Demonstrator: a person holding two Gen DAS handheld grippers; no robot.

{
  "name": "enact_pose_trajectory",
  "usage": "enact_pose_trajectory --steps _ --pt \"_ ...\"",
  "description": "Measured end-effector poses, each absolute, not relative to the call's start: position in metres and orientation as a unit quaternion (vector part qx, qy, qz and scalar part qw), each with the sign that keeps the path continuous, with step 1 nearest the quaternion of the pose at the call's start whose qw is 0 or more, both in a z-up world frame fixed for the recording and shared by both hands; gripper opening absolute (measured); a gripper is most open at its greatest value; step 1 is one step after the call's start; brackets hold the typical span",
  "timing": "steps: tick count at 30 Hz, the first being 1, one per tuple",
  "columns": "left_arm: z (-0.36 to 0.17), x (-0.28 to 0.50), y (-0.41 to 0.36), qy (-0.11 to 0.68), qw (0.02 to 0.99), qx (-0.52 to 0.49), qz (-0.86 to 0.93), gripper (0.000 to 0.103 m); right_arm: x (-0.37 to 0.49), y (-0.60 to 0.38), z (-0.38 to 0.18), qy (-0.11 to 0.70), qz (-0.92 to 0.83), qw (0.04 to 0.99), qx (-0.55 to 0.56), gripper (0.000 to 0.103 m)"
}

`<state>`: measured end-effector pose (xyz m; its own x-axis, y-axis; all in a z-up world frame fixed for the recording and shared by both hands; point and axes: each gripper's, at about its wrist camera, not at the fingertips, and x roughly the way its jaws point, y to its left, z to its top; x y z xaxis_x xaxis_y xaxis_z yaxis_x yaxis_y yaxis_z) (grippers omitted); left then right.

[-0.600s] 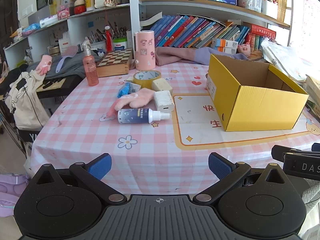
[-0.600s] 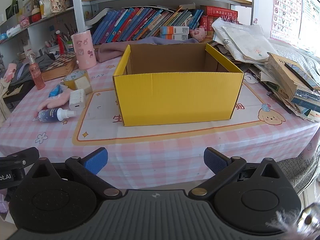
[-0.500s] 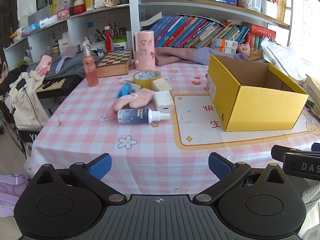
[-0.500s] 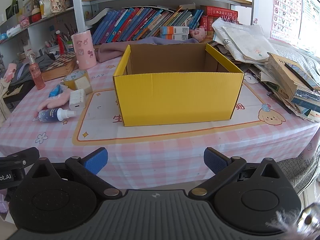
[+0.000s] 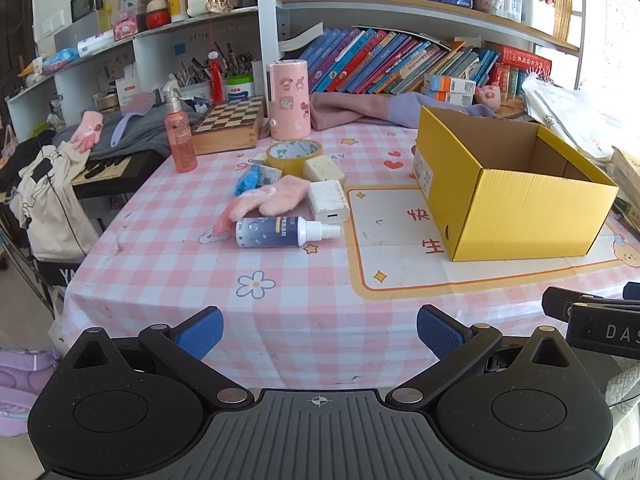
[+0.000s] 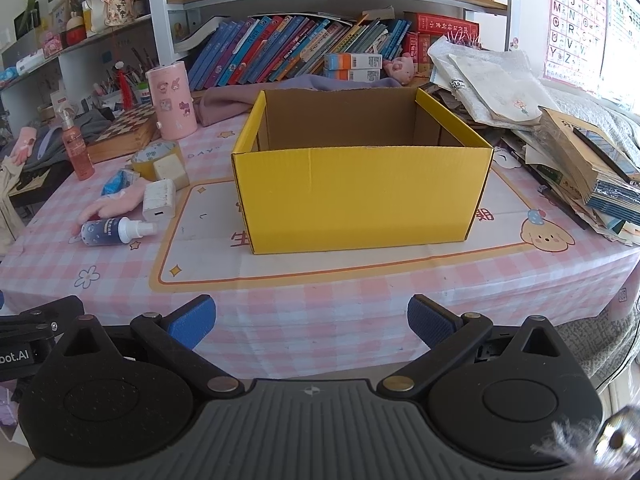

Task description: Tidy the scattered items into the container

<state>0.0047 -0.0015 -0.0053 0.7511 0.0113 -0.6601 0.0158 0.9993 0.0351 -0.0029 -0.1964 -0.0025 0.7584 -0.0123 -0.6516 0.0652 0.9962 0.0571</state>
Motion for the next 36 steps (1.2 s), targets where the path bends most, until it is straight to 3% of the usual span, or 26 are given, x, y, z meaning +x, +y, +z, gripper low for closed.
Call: enact_pose_trajectory --steps 36 --pt "-0.012 0.009 0.009 0.364 0.931 0.014 0.002 0.103 -0.001 -0.195 -0.008 0.350 -0.016 0.936 0.040 0.103"
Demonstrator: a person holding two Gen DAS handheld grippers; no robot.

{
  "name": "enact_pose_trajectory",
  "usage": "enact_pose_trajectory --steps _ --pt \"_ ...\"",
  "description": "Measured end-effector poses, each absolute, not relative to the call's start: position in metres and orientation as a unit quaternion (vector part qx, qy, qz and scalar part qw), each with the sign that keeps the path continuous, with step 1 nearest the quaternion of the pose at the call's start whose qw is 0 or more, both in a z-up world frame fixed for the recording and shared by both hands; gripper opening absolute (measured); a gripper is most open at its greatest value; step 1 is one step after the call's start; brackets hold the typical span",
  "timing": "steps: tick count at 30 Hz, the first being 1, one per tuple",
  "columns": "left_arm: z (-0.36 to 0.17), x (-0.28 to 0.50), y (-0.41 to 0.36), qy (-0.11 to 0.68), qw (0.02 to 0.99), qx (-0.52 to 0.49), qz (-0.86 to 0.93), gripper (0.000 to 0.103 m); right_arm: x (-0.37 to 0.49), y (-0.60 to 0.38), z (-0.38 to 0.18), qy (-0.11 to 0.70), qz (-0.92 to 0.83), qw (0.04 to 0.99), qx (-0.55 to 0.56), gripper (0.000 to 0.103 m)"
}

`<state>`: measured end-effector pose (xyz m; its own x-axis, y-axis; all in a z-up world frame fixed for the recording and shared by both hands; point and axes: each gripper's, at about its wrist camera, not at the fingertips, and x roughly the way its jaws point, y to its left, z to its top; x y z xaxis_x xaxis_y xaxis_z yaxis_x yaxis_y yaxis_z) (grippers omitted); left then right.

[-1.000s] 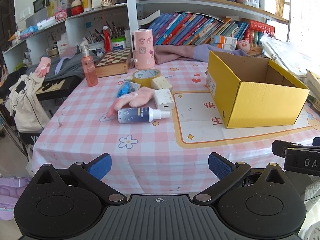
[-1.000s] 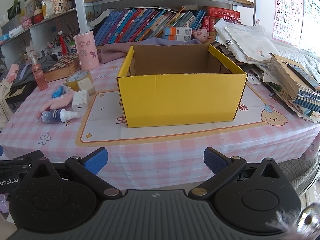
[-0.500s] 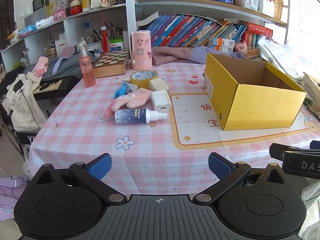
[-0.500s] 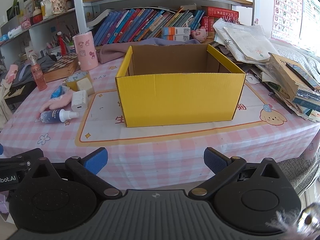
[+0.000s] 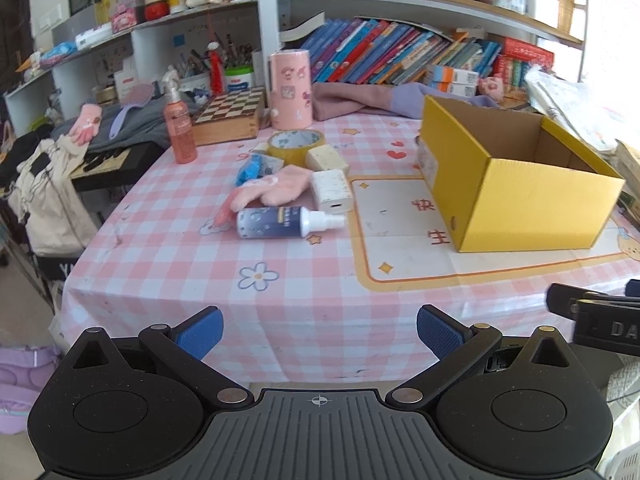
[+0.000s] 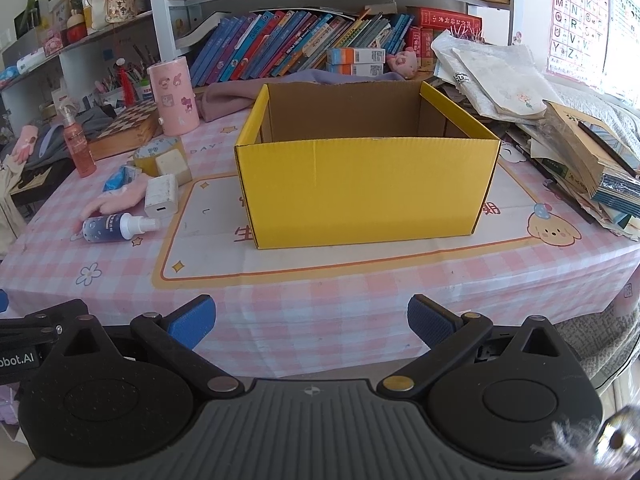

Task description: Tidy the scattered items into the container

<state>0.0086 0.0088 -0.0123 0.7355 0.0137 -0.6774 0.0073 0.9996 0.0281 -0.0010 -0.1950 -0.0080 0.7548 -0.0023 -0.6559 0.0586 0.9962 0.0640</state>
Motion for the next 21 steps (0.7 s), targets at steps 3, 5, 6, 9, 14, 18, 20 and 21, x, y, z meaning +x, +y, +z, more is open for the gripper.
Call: enact_pose_trajectory --steps 3,5,6,9,14,18,20,21 --pt "-0.0131 0.0094 0.0122 0.364 0.931 0.013 0.008 0.103 0.0004 -0.1943 -0.0081 0.348 -0.013 0.936 0.041 0.103" --pt "-0.0130 0.0096 0.0128 0.365 0.931 0.008 0.004 0.103 0.0008 -0.1943 -0.0084 0.349 -0.013 0.936 0.042 0.103" --pt "-0.0126 0.0096 0.0122 0.364 0.931 0.008 0.001 0.103 0.0014 -0.1944 -0.0090 0.351 -0.013 0.935 0.043 0.103" --pt "-0.0112 0.0090 0.0086 0.360 0.933 0.013 -0.006 0.103 0.0022 -0.1937 -0.0102 0.356 -0.016 0.933 0.041 0.103" --pt "-0.0110 0.0087 0.0095 0.360 0.933 0.011 -0.005 0.103 0.0023 -0.1920 -0.0091 0.354 -0.014 0.934 0.039 0.103" --pt "-0.0095 0.0074 0.0104 0.355 0.935 0.012 -0.007 0.103 0.0016 -0.1904 -0.0083 0.351 -0.012 0.935 0.039 0.103" --pt "-0.0090 0.0067 0.0103 0.352 0.936 0.015 -0.010 0.103 0.0017 -0.1887 -0.0083 0.352 -0.009 0.935 0.039 0.103" --pt "-0.0089 0.0062 0.0104 0.350 0.936 0.016 -0.011 0.103 0.0019 -0.1880 -0.0082 0.352 -0.006 0.935 0.040 0.103"
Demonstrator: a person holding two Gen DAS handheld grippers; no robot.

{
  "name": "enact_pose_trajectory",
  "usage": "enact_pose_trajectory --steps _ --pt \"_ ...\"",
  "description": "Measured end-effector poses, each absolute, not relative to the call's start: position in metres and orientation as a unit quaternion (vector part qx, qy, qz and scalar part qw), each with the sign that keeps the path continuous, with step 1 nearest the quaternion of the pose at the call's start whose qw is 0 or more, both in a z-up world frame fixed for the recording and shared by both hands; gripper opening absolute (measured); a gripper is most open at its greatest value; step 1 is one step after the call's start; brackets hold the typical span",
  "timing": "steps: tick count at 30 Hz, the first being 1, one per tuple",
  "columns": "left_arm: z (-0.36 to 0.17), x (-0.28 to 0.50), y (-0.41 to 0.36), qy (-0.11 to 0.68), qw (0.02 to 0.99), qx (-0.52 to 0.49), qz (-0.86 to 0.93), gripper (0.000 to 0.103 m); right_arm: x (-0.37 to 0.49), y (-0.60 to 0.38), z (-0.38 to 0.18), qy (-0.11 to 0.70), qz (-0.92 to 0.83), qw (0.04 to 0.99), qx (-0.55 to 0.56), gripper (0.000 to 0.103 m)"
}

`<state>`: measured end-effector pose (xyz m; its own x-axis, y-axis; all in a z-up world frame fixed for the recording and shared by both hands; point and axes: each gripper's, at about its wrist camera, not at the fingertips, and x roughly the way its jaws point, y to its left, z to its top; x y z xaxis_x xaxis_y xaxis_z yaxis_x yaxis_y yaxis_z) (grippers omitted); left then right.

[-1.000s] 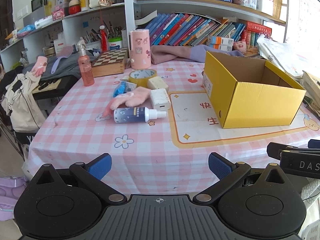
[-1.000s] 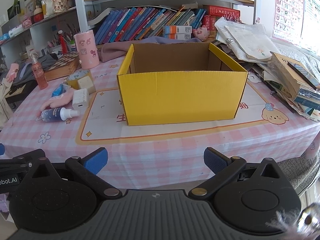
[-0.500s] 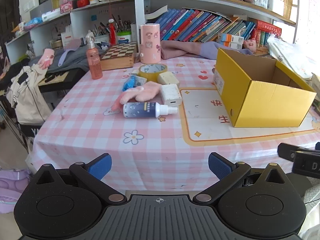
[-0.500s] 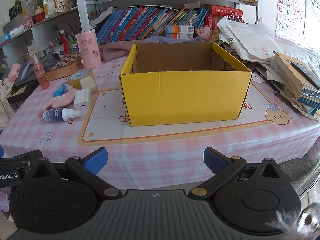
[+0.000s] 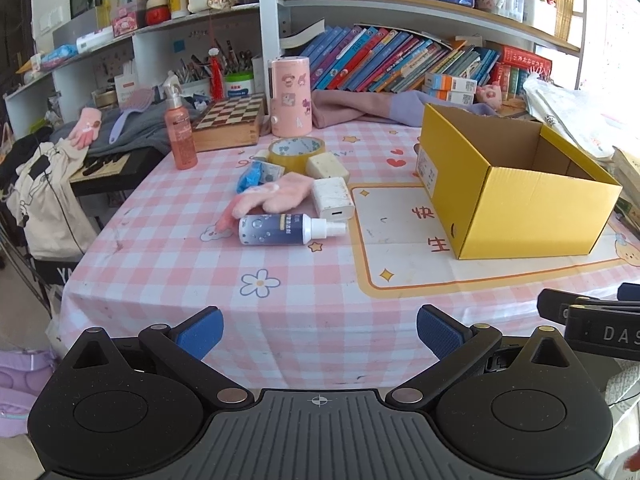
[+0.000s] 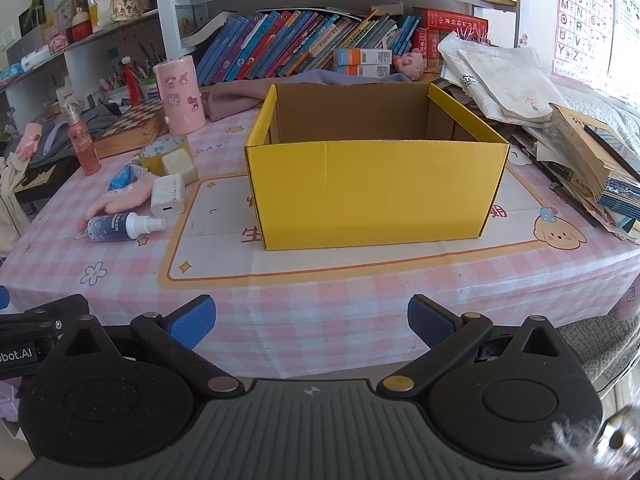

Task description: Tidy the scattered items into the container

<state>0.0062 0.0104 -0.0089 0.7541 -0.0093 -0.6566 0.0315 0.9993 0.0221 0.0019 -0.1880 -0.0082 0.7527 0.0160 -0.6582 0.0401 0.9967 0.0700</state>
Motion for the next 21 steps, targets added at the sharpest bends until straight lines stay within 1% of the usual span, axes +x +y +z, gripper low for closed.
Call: enact_pose_trajectory --steps 16,21 --pt "-0.006 -0.001 0.032 0.336 0.942 0.009 -0.002 0.103 0.006 -0.163 -0.005 0.359 0.026 0.933 0.027 0.103" --pt "-0.004 -0.003 0.044 0.335 0.942 0.014 0.011 0.103 0.008 -0.150 -0.003 0.360 0.043 0.932 0.016 0.100"
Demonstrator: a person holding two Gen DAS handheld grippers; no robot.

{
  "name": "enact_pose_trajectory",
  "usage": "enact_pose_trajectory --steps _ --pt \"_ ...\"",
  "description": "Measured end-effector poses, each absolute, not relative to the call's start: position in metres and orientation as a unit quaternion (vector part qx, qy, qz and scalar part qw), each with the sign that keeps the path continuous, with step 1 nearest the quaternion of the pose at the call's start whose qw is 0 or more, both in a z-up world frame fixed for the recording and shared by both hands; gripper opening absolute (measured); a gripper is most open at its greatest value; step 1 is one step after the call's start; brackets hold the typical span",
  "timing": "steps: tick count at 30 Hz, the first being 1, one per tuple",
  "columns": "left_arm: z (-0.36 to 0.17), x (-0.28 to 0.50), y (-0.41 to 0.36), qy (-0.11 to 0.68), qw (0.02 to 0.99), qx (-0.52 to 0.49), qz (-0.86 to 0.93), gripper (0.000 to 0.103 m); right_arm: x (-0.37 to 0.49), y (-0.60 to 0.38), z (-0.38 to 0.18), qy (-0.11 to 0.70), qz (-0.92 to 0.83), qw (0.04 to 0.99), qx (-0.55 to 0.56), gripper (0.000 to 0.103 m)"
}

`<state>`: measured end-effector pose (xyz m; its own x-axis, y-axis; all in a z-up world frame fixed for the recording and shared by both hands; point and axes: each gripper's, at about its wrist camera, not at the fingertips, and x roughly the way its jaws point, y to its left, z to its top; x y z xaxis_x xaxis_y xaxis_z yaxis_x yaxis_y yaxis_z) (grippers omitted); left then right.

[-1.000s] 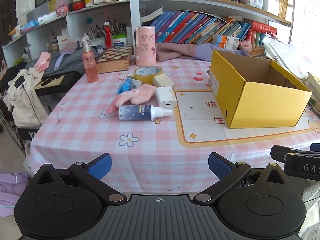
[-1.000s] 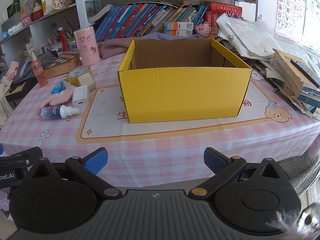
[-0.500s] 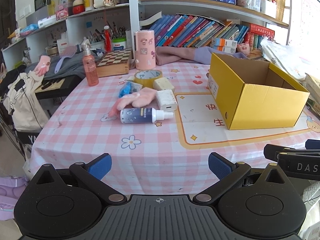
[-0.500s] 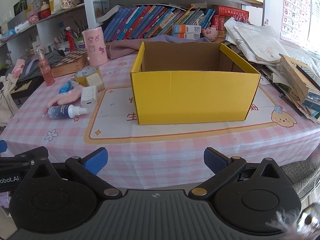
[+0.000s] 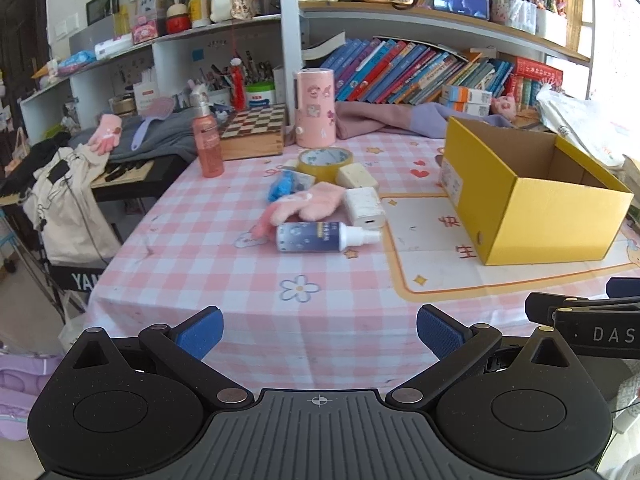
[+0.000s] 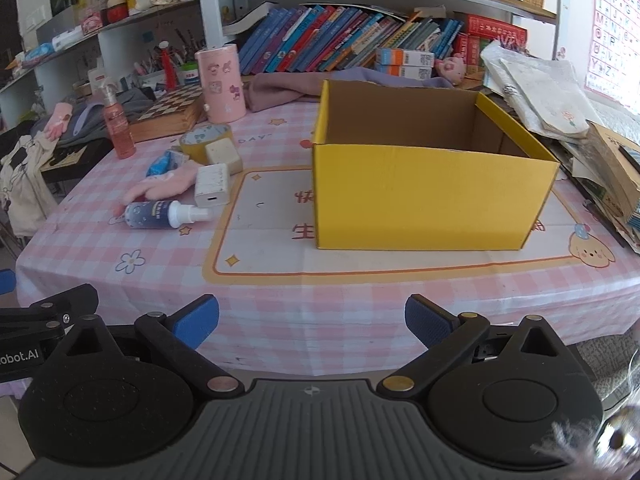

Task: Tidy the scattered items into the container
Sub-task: 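Move the right gripper toward the white charger plug and close on it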

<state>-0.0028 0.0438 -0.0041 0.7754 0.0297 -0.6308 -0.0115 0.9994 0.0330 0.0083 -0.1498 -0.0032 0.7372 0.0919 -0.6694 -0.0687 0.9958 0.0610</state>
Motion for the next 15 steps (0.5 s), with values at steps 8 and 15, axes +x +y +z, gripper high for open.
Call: enact_pose_trajectory --steps 8,15 --pt "-0.005 -0.003 0.071 0.350 0.936 -0.014 0.043 0.103 0.011 -0.122 0.000 0.348 0.097 0.933 -0.005 0.073" --pt "-0.007 -0.003 0.087 0.354 0.932 -0.031 0.068 0.103 0.018 -0.107 0.003 0.341 0.127 0.931 -0.015 0.063"
